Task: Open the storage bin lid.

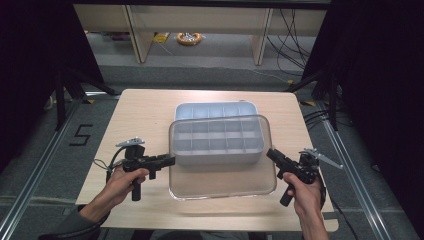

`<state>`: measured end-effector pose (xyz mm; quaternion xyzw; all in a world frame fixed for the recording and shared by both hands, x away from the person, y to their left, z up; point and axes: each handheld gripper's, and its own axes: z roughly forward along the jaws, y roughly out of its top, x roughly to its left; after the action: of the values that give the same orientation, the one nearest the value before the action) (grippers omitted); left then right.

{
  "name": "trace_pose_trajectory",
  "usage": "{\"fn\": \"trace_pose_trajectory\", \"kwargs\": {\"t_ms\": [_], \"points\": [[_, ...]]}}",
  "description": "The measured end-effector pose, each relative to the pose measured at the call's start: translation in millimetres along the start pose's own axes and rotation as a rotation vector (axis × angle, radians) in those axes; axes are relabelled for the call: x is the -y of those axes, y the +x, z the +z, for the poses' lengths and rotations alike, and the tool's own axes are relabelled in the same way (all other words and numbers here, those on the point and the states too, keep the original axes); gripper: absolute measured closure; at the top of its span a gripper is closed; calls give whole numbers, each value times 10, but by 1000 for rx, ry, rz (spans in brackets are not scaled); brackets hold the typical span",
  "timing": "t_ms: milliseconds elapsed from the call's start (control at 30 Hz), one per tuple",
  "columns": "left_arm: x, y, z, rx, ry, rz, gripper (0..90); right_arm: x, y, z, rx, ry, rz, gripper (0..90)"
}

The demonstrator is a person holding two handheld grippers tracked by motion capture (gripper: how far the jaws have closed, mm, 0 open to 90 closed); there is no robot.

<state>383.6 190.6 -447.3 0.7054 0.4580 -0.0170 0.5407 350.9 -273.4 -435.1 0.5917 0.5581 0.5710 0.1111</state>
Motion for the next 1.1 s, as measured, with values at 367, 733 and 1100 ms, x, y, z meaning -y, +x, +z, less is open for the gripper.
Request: {"fn": "trace_pose_trajectory", "kwargs": {"t_ms": [367,733,1100], "points": [[159,-1,-8,1,35,5,617,195,-23,-110,2,29,8,682],[282,-61,-66,14,48,19,619,321,-30,-211,-3,38,21,679],[386,-73,-95,27,67,17,619,473,-14,-315,2,57,53,679]]}}
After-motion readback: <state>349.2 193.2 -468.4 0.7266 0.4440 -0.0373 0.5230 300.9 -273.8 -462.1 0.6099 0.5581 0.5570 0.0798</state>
